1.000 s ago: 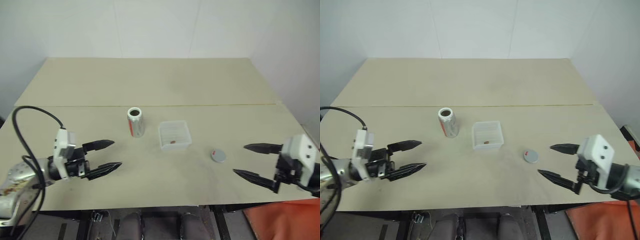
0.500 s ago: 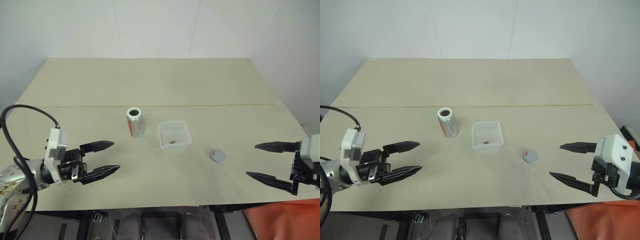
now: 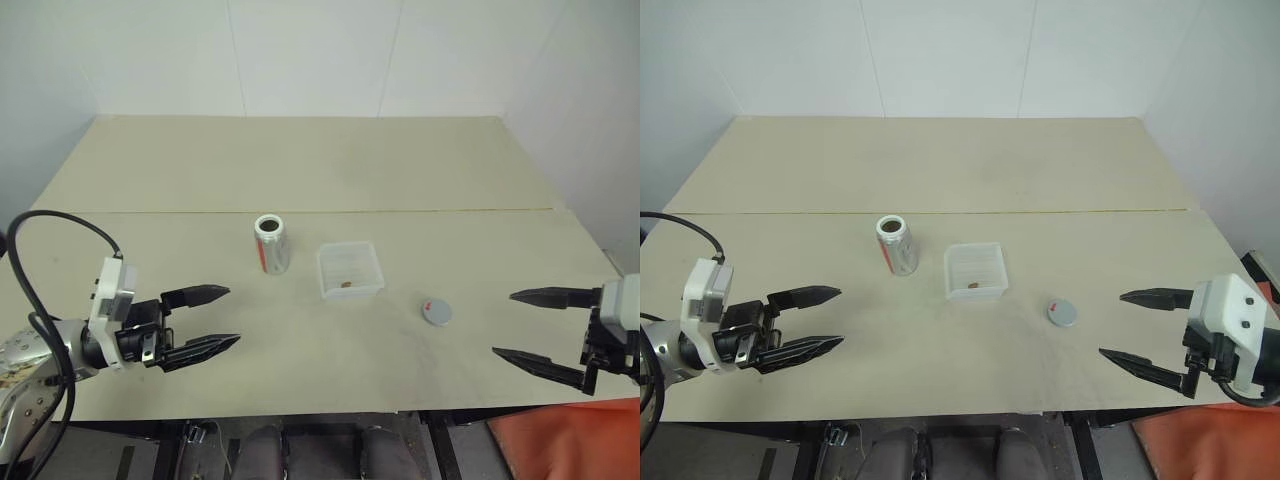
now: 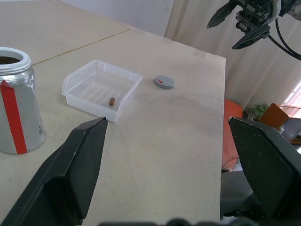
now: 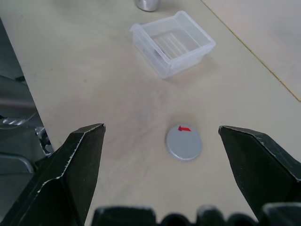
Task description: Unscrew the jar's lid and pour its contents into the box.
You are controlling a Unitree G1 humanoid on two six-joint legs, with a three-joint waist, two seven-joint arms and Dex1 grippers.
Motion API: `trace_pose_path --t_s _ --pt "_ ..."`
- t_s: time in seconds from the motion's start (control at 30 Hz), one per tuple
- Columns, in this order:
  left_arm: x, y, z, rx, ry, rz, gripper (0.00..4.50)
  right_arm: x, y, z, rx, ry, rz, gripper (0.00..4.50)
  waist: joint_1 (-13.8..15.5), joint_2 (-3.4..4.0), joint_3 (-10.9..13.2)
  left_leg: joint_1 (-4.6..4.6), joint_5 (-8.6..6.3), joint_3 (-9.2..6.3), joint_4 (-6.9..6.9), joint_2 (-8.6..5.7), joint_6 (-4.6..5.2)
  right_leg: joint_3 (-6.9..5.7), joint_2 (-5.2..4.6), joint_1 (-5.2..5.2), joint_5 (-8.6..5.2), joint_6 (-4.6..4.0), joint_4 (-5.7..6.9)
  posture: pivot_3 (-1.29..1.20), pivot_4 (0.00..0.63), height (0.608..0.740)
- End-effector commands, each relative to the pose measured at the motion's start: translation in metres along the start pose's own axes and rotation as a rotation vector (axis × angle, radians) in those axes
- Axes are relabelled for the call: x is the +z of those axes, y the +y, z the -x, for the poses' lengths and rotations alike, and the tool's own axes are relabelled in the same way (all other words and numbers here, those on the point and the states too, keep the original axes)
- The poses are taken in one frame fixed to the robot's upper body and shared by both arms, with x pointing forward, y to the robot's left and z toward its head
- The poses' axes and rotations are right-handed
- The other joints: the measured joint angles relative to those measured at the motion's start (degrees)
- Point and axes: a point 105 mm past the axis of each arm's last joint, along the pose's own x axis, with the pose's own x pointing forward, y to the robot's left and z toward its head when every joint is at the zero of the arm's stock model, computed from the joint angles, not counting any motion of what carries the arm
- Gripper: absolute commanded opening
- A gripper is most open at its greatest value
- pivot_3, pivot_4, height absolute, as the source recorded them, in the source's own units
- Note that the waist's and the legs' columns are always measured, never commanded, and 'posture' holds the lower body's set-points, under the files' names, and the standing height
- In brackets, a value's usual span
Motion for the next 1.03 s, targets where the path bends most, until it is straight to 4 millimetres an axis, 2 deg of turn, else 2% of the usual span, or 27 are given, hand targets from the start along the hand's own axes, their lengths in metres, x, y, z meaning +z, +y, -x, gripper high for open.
trace_pose_path --t_s 0.03,0.4,0.73,0.9,1.03 --pt "0.005 -0.001 0.003 -0.005 0.014 -0.027 4.45 0.009 0.0 0.0 -0.02 -0.025 0.049 4.5 -0.01 0.0 0.0 0.0 0.0 0.0 0.0 0.0 0.0 0.0 0.0 0.0 0.0 0.0 0.0 0.0 0.15 0.74" --pt "-0.003 0.0 0.014 0.02 0.046 0.01 4.45 0.013 0.008 -0.011 -0.007 -0.075 0.043 4.5 0.05 0.0 0.0 0.0 0.0 0.0 -0.01 0.0 0.0 0.0 -0.01 -0.02 -0.01 -0.02 0.0 0.0 0.15 0.74" --pt "-0.006 0.012 0.029 0.079 0.04 0.059 4.45 0.015 0.016 -0.024 -0.02 -0.113 0.019 4.5 0.04 0.0 0.0 -0.01 0.0 0.01 -0.01 0.02 0.0 -0.01 -0.01 -0.04 -0.03 -0.06 0.01 0.0 0.15 0.74" --pt "-0.002 0.01 0.035 0.101 0.024 0.079 4.45 0.017 0.016 -0.029 -0.01 -0.134 0.012 4.5 -0.02 0.0 0.0 -0.02 0.0 0.01 -0.02 0.02 -0.01 -0.01 -0.01 -0.05 -0.04 -0.06 0.01 0.0 0.15 0.74" --pt "-0.005 -0.001 0.039 0.113 0.054 0.088 4.45 0.015 0.016 -0.034 0.009 -0.157 -0.002 4.5 -0.26 -0.01 0.0 -0.01 -0.01 0.01 -0.05 0.07 -0.01 -0.01 0.01 -0.07 -0.06 -0.11 0.01 0.0 0.15 0.74"
